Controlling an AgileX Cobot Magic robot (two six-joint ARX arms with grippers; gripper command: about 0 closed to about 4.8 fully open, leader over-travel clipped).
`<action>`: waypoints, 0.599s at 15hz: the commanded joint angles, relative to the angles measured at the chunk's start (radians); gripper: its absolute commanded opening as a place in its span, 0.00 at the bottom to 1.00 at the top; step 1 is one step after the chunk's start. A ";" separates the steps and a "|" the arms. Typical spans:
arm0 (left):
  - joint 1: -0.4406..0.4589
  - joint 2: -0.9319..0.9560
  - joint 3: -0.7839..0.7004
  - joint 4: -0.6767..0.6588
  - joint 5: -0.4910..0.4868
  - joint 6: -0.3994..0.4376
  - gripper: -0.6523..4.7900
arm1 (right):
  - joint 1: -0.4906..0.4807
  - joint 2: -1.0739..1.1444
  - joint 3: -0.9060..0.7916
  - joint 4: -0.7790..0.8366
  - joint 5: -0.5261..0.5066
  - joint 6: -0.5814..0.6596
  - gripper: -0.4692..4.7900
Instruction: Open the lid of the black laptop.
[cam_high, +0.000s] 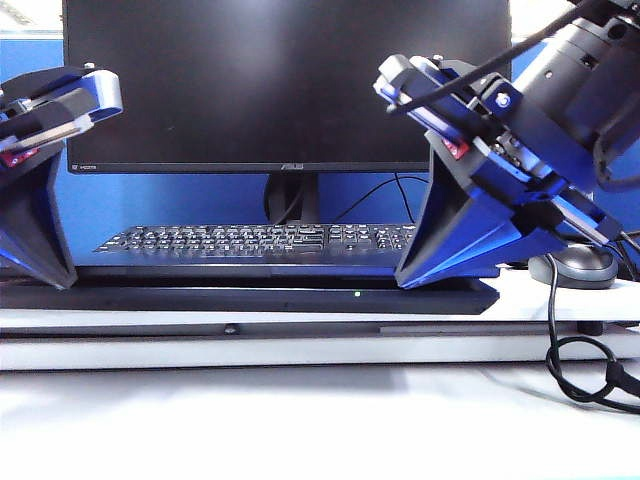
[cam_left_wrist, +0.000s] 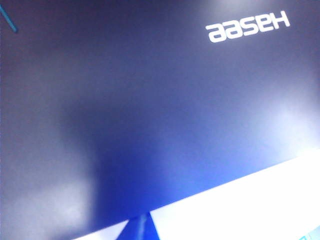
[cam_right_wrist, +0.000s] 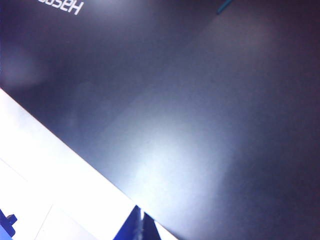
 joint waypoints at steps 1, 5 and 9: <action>0.003 -0.003 0.010 0.133 -0.030 0.008 0.11 | -0.016 -0.003 0.040 0.129 0.097 -0.014 0.09; 0.003 -0.005 0.015 0.153 -0.030 0.008 0.11 | -0.032 -0.004 0.051 0.121 0.093 -0.014 0.09; 0.004 -0.005 0.015 0.166 -0.030 0.008 0.11 | -0.033 -0.004 0.061 0.121 0.016 -0.014 0.09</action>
